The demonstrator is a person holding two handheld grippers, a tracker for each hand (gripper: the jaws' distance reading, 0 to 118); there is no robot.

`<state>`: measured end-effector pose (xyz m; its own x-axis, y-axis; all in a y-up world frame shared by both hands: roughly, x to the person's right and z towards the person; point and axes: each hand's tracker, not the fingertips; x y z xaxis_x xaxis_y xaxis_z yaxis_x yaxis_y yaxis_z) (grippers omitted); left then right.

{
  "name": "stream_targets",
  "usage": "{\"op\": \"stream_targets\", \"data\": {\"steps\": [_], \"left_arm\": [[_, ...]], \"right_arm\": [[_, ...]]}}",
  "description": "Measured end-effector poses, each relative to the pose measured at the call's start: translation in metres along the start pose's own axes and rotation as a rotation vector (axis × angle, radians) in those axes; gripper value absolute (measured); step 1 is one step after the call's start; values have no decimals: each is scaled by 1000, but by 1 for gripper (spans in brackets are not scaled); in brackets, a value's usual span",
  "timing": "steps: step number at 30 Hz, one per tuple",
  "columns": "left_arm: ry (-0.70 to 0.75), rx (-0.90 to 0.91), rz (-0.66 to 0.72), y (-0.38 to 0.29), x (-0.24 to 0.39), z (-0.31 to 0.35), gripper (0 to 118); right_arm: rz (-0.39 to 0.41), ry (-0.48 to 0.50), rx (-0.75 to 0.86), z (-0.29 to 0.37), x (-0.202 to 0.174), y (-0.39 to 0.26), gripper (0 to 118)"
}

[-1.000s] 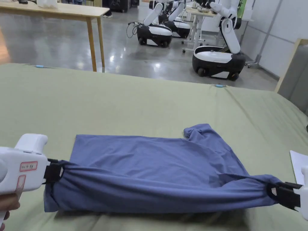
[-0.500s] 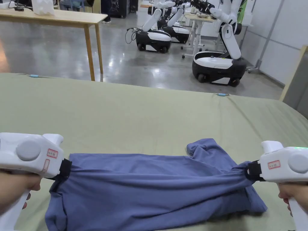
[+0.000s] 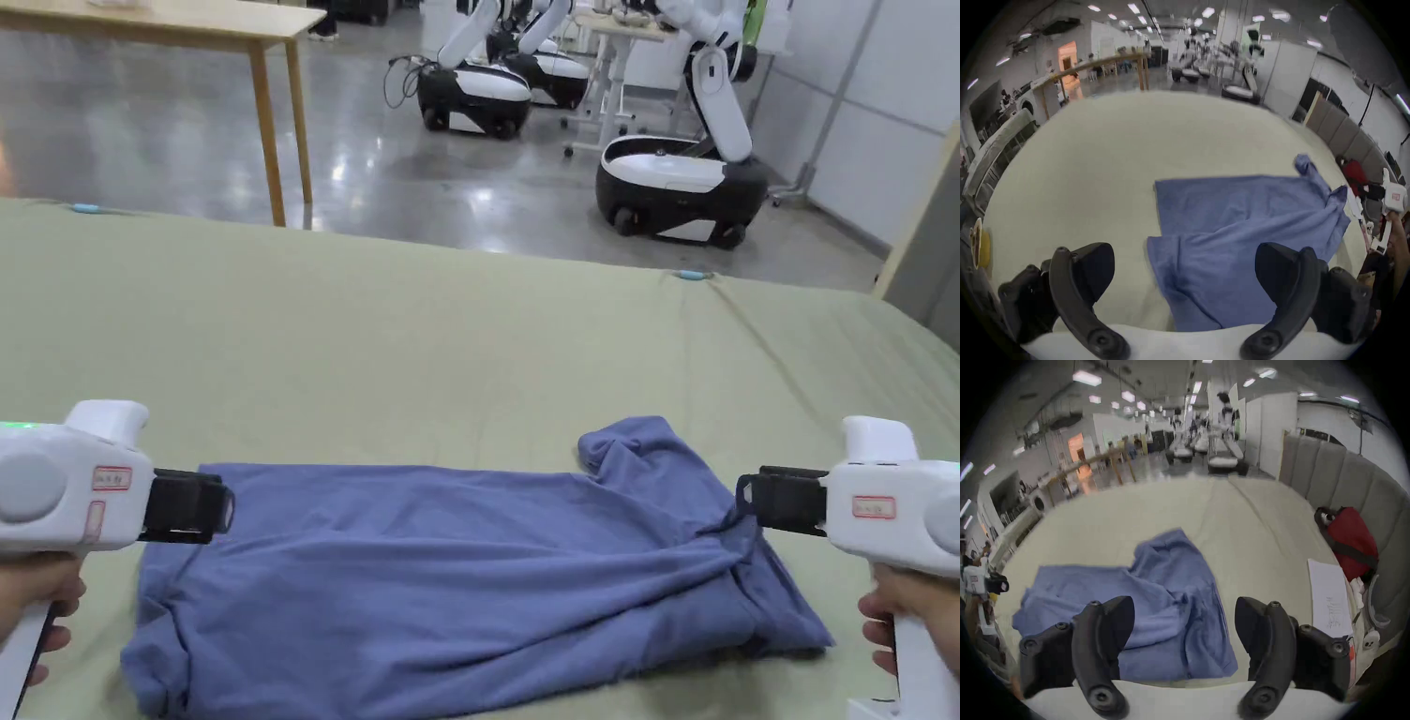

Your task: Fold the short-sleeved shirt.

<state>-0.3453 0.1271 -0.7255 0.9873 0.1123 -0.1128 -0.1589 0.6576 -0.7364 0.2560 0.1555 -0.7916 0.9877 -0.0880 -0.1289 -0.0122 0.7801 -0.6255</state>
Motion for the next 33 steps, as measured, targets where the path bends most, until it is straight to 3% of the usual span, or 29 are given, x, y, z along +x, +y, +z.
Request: {"op": "stream_targets", "data": {"steps": [4,8,9,10,11,12,13,16,19,21,22,23,24,25,30,33], "left_arm": [[45,250,41,-52,10,55,115],[70,287,94,-109,36,87,114],[71,288,91,-122,43,89,113],[80,286,75,-131,51,91,107],[99,277,40,-138,58,93,89],[116,265,3,-140,44,73,49],[116,252,-9,-144,45,67,0],[27,137,31,-162,62,67,0],[73,195,-32,-150,62,71,0],[-3,77,-10,-139,61,67,2],[-40,27,-1,-135,58,59,28],[-42,6,-8,-130,55,48,72],[-4,-16,-37,-121,45,31,109],[39,-40,-79,-119,42,19,116],[36,-121,-48,-122,44,-26,112],[26,-218,-9,-132,39,-48,94]], "right_arm": [[28,18,203,77,-9,-48,91],[31,-30,226,107,-28,-109,90],[28,-30,220,110,-33,-120,87],[33,-28,207,117,-46,-127,72],[54,-32,187,117,-52,-133,50],[89,-41,164,116,-60,-139,22],[106,-37,157,116,-65,-144,5],[95,-7,139,107,-69,-150,1],[90,12,137,118,-77,-147,1],[106,16,148,123,-81,-145,1],[112,17,153,125,-83,-143,1],[113,27,157,126,-84,-141,1],[114,32,162,128,-84,-140,1],[117,34,165,128,-85,-139,1],[126,35,154,132,-85,-136,1],[124,18,145,130,-78,-137,1]]}}
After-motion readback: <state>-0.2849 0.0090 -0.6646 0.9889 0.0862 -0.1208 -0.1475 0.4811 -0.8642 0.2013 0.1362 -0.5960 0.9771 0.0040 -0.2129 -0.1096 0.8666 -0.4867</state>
